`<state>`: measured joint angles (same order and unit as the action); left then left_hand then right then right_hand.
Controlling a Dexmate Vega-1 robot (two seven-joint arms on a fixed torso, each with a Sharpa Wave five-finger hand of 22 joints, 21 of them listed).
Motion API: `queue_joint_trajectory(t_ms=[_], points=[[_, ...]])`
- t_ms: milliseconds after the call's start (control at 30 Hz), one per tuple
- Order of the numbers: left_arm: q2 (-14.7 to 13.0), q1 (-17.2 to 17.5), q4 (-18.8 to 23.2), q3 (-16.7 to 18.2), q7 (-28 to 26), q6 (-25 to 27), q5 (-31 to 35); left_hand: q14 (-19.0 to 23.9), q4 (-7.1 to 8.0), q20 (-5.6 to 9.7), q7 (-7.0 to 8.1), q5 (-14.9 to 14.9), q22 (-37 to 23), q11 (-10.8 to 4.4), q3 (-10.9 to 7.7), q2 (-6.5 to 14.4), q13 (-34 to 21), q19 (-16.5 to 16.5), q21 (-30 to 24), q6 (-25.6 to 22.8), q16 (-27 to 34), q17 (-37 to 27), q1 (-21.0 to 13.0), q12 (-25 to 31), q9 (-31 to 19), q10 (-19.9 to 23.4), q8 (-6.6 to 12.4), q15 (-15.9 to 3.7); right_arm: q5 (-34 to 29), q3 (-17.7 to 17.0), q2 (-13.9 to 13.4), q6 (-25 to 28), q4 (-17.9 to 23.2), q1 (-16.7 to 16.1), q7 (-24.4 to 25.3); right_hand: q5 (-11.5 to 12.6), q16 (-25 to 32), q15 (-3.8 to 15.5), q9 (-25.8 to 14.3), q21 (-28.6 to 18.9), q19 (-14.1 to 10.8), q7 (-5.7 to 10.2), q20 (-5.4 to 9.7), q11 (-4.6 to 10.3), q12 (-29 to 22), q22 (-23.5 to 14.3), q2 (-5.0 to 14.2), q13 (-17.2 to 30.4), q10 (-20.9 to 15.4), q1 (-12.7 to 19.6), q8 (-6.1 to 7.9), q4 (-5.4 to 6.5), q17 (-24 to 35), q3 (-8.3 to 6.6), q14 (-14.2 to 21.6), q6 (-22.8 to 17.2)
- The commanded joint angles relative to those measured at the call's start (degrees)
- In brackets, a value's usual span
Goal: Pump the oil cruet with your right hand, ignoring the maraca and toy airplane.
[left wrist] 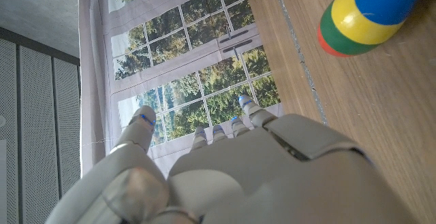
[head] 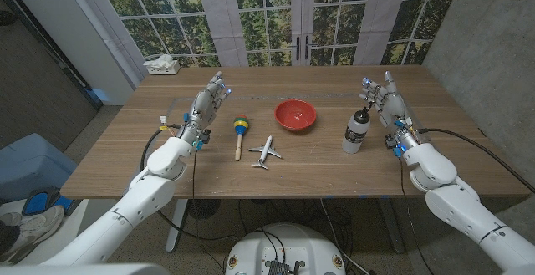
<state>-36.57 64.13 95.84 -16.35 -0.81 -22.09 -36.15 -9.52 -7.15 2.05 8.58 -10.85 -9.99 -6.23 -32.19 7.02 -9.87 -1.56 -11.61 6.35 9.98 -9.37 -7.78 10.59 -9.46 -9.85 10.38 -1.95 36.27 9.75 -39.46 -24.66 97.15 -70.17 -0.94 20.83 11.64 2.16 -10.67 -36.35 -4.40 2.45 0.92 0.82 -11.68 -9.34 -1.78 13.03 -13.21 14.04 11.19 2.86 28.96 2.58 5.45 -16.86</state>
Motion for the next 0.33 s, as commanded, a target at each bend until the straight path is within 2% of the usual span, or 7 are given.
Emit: queue_joint_trajectory(t_ms=[33, 267, 333], points=[[-0.54, 3.92, 4.46, 1.37, -5.18, 1.11, 1.75, -3.67, -0.27, 2.28, -0.24, 0.11, -0.16, 0.2, -0.1, 1.85, -0.2, -0.29, 0.37, -0.07, -0.04, -0.14, -0.22, 0.07, -0.33, -2.06, 0.08, -4.76, 10.58, -0.26, 1.61, -1.8, -8.61, 7.99, -12.1, 0.44, -0.02, 1.14, 0.04, 0.21, -0.86, -0.31, 0.16, -0.26, -0.16, -0.03, 0.01, -0.19, -1.06, 0.41, 0.23, 0.19, -0.39, -0.15, 0.74, -0.76], [0.62, 3.6, 3.77, 0.66, -6.23, 2.11, 1.97, -3.78, -0.27, 2.5, -0.29, 0.12, -0.16, 0.3, -0.05, 1.83, -0.2, -0.29, 0.37, -0.06, -0.06, -0.14, -0.19, 0.08, -0.33, -2.05, 0.08, -4.77, 14.15, -1.82, 3.8, -3.44, -13.86, 12.59, -15.46, 0.5, 0.21, 1.2, 0.04, 0.71, -1.7, -0.21, 0.68, -0.59, -0.49, -0.04, 0.29, -0.44, -2.23, 0.64, 0.34, 0.11, -1.28, -0.18, 1.8, -1.29], [1.03, 3.32, 3.1, 0.44, -6.45, 2.13, 2.12, -3.82, -0.26, 2.52, -0.39, 0.12, -0.16, 0.33, -0.03, 1.84, -0.2, -0.27, 0.37, 0.0, -0.07, -0.15, -0.18, 0.08, -0.33, -2.05, 0.05, -4.76, 16.01, -2.39, 5.01, -4.52, -15.96, 14.05, -17.74, 0.52, 0.25, 1.53, 0.04, 0.99, -1.89, -0.45, 1.26, -0.6, -0.61, -0.04, 0.42, -0.54, -2.72, 0.76, 0.38, 0.07, -1.66, -0.2, 2.11, -1.52]])
